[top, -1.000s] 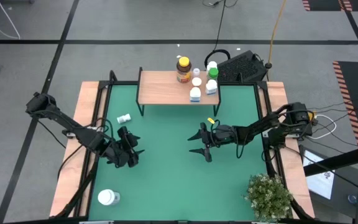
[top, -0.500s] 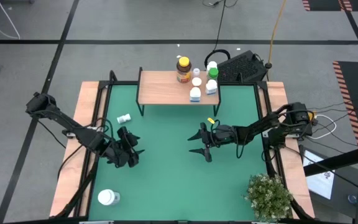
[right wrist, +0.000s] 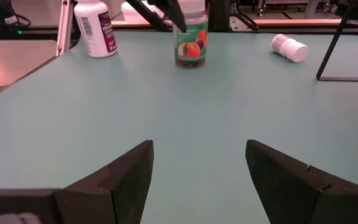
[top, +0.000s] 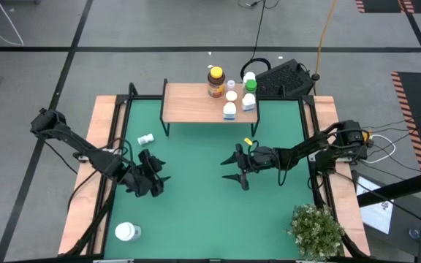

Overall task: Pick and place medicine bottles onto shelf by color
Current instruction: Put the green medicine bottle on the shelf

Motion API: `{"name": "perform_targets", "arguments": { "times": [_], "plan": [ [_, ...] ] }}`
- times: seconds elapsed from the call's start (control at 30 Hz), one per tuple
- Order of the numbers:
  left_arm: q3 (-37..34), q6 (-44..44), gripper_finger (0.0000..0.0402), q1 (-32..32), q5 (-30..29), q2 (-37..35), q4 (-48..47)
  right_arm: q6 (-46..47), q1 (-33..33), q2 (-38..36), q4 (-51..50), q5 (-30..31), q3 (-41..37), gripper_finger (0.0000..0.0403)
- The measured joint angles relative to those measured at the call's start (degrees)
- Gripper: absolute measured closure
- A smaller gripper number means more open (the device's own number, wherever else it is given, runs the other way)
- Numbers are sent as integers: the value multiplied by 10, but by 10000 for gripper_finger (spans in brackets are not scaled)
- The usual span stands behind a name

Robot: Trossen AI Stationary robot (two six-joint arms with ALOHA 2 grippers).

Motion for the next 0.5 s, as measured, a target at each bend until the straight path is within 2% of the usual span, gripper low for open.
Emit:
{"name": "perform_targets", "arguments": {
  "times": [0.2,0.33,0.4,0.5],
  "plan": [
    [7,56,94,0,65,0,71,5,0,0,13,0,0,151],
    [60,60,94,-4,134,0,73,8,0,0,13,0,0,151],
    [96,61,94,-13,167,0,48,11,0,0,13,0,0,151],
    [175,8,97,-32,188,0,-68,12,0,0,13,0,0,151]
  ]
}}
